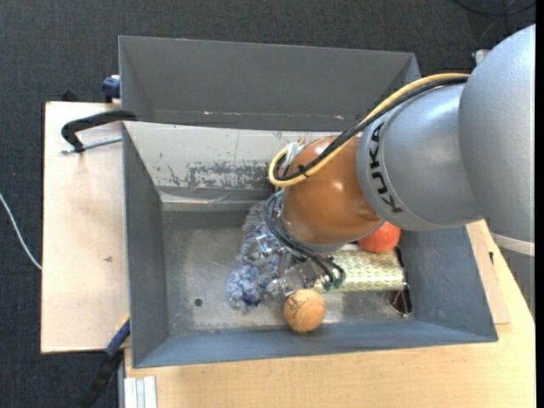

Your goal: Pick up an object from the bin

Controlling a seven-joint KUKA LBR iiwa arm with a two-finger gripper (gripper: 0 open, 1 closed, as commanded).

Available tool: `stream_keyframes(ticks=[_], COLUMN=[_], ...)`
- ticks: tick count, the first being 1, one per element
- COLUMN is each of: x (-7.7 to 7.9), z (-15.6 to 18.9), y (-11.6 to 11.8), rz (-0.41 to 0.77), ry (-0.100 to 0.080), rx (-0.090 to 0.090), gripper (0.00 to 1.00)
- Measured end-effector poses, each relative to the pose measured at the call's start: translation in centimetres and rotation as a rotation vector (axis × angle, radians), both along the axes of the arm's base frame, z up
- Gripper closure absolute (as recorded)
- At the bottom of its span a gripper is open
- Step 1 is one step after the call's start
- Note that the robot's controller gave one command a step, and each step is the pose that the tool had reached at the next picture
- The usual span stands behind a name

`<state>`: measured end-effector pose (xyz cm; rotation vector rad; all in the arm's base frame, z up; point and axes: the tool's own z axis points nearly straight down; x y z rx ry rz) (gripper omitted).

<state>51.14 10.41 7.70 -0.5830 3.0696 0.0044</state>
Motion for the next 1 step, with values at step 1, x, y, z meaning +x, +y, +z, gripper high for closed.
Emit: stream_keyframes(ticks=[1], x=[0.71], z=[19.98], y=[0.23], rz=[0.130], ry=[0.013], rx=[-0.005], gripper=[1.00])
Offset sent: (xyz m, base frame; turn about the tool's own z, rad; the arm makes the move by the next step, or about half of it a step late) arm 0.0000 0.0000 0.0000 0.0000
